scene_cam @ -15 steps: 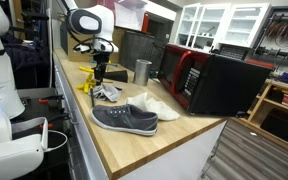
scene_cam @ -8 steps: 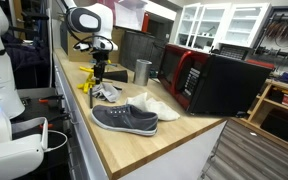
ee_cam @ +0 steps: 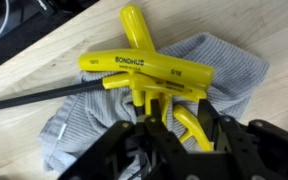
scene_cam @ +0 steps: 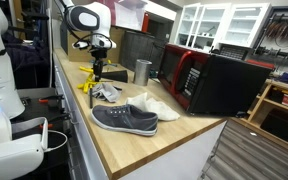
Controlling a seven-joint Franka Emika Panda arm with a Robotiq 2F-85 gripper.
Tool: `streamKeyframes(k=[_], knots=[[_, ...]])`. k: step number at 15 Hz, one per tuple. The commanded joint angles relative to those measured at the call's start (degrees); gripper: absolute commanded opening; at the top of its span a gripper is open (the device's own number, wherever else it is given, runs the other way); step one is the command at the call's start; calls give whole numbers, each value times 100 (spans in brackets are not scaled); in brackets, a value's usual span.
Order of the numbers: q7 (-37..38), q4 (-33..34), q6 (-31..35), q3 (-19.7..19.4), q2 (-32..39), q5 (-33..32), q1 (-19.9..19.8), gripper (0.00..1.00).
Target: Pick up one yellow and black object and put it in the silver cylindrical container
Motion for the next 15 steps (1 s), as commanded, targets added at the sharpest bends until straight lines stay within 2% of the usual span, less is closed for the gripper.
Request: streamKeyframes(k=[1,2,4,9,15], knots=[[130,-11,-72,59,-74,-87,-29,13],[132,-17,-72,55,-86,-89,-35,5],[125,-12,-82,47,-101,-80,-37,0],[42,-33,-177,5,-377,79,17,1],[-404,-30,-268,-289,-793,971,115,1]])
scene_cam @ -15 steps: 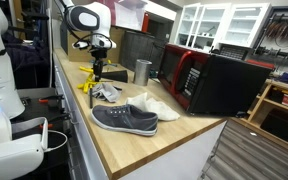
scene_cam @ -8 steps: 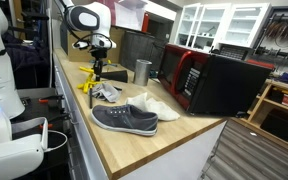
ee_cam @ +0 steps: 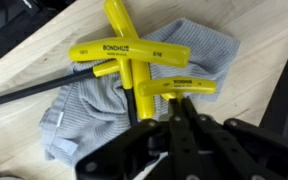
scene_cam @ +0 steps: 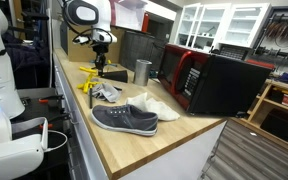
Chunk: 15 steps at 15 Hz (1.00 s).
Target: Pick up one yellow and black object and put it in the silver cylindrical container
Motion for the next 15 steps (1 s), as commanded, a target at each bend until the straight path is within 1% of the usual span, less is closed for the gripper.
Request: streamKeyframes(k=[1,7,15], knots=[[-358,-34,-268,-233,-426,571,92,1],[-805,-28,-464,-491,-843,1082,99,1],[-1253,-20,-742,-755,-979,1542,140,1]])
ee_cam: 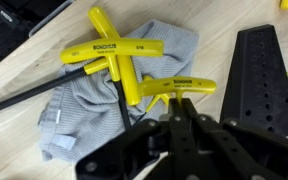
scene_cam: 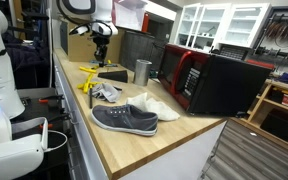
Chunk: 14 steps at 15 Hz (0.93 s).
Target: Pick up one yellow and black object and put it in the silver cylindrical container
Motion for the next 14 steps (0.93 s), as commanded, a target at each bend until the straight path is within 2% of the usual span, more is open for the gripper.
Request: streamKeyframes(k=[1,8,14], knots=[[-335,-19,-174,-211,-173,388,79,1],[-1303,-21,-200,-912,-237,1769,316,1],[-1881,-41,39,-914,-359,2815,459,1]])
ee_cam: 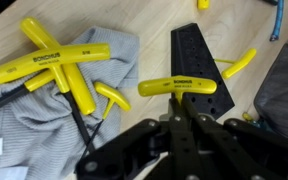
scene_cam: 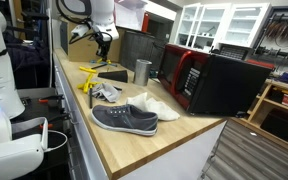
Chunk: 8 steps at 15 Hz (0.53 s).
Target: Pick up one yellow and black object and put it in the silver cylindrical container
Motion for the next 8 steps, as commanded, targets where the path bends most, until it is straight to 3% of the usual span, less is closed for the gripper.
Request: streamKeyframes(k=[1,8], knots=[[-333,-43,103,11,-261,708,137,1],[-991,610,28,63,267,2185,267,1]])
